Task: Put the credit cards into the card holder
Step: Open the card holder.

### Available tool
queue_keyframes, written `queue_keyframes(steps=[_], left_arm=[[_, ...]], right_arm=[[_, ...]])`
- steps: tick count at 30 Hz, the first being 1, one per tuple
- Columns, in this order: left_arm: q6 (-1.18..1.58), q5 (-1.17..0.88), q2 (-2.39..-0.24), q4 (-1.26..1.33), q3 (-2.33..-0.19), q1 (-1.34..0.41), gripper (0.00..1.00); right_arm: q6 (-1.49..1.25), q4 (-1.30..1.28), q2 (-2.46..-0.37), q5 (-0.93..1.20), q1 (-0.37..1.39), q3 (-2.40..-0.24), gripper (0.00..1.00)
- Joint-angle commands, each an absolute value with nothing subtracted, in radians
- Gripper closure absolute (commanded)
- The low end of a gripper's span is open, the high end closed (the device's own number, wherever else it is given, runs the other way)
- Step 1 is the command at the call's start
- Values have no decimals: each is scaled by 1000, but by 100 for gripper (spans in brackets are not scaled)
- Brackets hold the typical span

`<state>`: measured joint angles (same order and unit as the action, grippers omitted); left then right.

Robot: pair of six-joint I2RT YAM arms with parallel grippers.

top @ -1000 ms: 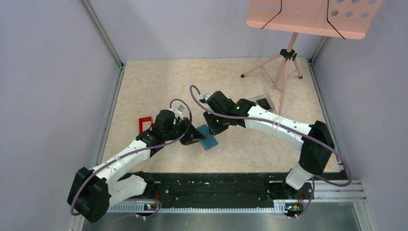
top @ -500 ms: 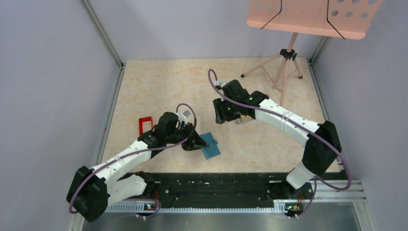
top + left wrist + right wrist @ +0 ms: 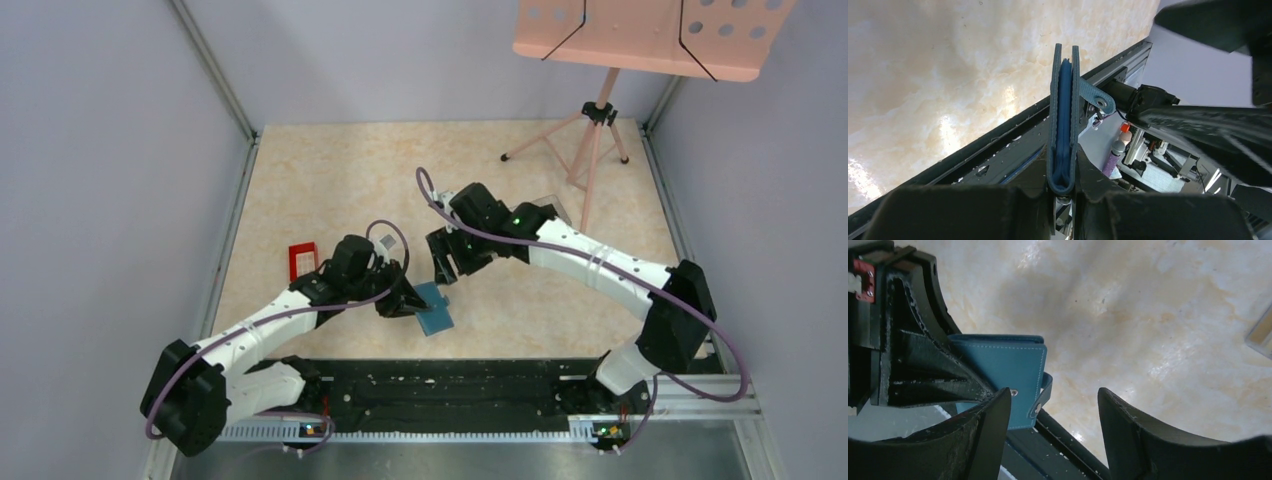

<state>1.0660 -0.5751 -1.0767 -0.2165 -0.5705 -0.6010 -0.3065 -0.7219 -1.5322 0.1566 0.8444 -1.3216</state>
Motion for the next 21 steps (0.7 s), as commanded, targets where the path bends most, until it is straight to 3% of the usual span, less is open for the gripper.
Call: queue_keyframes(steps=[1, 3, 14, 19, 21], left_arm=[[1045, -563, -1076, -205, -605, -606, 100], [1045, -561, -1073, -204, -605, -607, 100], [1046, -558, -1071, -201, -604, -609, 100], [1046, -558, -1066, -201, -603, -610, 100], [1048, -558, -1062, -201, -603, -609, 100]], right_arm=[[-305, -743, -1545, 201, 873, -1282, 40], [-309, -728, -1544, 212, 880, -1261, 45], [-332, -662, -1560, 266, 903, -1192, 48], [-349, -627, -1586, 269, 906, -1180, 61], [-352, -620, -1595, 265, 907, -1186, 71]])
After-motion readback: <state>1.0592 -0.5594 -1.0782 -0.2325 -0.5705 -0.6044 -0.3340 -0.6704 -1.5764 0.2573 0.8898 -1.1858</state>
